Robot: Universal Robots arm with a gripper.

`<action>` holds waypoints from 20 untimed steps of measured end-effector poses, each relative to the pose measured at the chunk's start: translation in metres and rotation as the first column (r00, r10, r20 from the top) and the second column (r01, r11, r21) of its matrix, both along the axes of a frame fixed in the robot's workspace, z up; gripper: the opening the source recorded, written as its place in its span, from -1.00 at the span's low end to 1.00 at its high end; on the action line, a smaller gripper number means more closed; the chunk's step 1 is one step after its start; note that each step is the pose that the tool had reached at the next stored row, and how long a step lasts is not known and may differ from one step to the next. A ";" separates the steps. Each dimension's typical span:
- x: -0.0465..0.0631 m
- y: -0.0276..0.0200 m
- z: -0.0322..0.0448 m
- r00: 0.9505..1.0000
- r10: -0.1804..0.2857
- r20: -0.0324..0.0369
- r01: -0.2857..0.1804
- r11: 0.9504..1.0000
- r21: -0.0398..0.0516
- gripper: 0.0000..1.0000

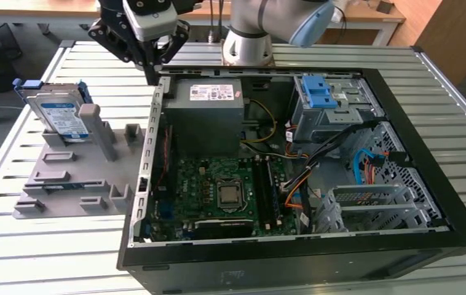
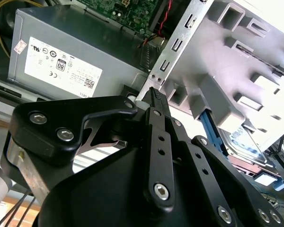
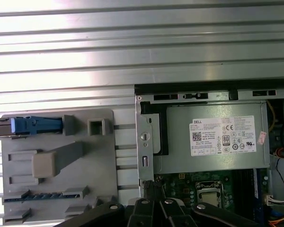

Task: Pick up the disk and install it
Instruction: 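Reach for the disk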

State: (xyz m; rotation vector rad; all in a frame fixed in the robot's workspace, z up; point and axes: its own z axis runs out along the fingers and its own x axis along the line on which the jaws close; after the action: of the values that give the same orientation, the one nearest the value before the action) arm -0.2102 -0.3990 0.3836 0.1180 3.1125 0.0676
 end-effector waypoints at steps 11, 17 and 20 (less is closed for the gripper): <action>-0.015 0.0000 -0.0006 1.000 0.000 0.000 0.000 1.000 0.000 -0.79; -0.026 0.0000 -0.0010 1.000 0.000 0.000 0.000 1.000 0.000 -0.79; -0.030 0.0000 -0.0012 1.000 0.000 0.000 0.000 1.000 0.000 -0.79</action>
State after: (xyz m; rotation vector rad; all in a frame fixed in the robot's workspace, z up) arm -0.2406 -0.3989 0.3824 0.1180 3.1124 0.0677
